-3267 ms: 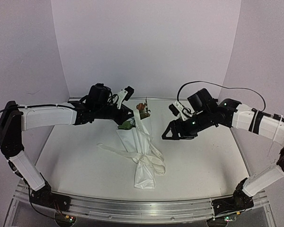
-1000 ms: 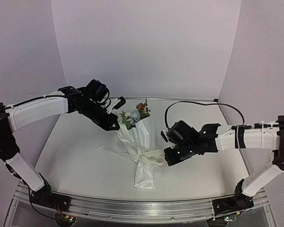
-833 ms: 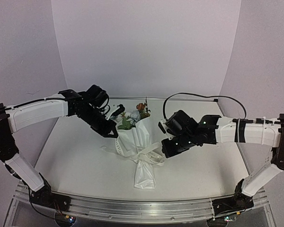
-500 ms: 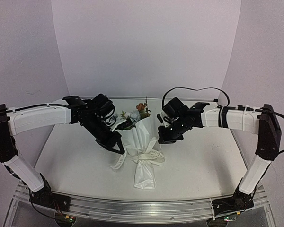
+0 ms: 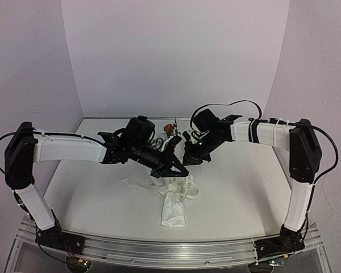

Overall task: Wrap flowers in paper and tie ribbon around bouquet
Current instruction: Cross the half-tied ribbon at the center of the board.

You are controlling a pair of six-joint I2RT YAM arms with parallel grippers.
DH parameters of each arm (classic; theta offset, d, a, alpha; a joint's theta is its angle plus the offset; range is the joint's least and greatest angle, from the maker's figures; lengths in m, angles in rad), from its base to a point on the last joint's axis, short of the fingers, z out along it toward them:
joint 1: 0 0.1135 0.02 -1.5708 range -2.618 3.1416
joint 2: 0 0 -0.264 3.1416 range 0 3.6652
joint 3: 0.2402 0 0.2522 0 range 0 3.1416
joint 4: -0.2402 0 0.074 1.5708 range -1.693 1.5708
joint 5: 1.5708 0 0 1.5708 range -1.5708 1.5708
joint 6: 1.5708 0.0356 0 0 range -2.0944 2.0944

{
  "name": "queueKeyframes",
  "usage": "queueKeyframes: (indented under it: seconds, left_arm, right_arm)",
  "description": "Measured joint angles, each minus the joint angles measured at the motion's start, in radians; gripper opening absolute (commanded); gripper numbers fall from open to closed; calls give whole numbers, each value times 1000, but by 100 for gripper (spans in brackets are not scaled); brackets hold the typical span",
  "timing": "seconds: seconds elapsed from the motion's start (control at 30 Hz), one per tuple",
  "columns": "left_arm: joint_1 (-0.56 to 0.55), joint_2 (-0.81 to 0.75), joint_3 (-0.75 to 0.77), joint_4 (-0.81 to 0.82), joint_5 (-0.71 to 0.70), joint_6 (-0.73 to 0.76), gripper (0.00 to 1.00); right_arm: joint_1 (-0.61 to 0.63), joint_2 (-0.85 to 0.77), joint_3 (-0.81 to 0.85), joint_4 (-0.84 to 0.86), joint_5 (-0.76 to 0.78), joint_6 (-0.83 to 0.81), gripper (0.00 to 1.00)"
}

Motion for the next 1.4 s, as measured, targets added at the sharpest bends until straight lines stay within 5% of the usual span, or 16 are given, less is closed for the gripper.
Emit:
queueKeyframes:
  seconds: [0.2, 0.5, 0.63, 1.0, 1.23, 1.4]
  left_arm:
    - [-4, 14, -60, 324, -95, -259, 0]
    - [-89, 70, -109, 351, -239, -271, 3]
    - [-113, 103, -110, 330, -267, -244, 23]
    - [-122, 27, -139, 165, -277, -46, 54]
    - [-115, -207, -218, 154, -307, 93, 53]
    - [14, -291, -250, 149, -293, 190, 49]
  right_arm:
    - [-8, 25, 35, -2, -53, 22, 0]
    - [-14, 29, 60, -7, -86, 26, 0]
    - [-31, 30, 60, -26, -87, 26, 0]
    - [-17, -21, -19, -15, -101, 24, 0]
    - [4, -84, -36, -14, -94, 8, 0]
    - [41, -111, -42, -14, -69, -13, 0]
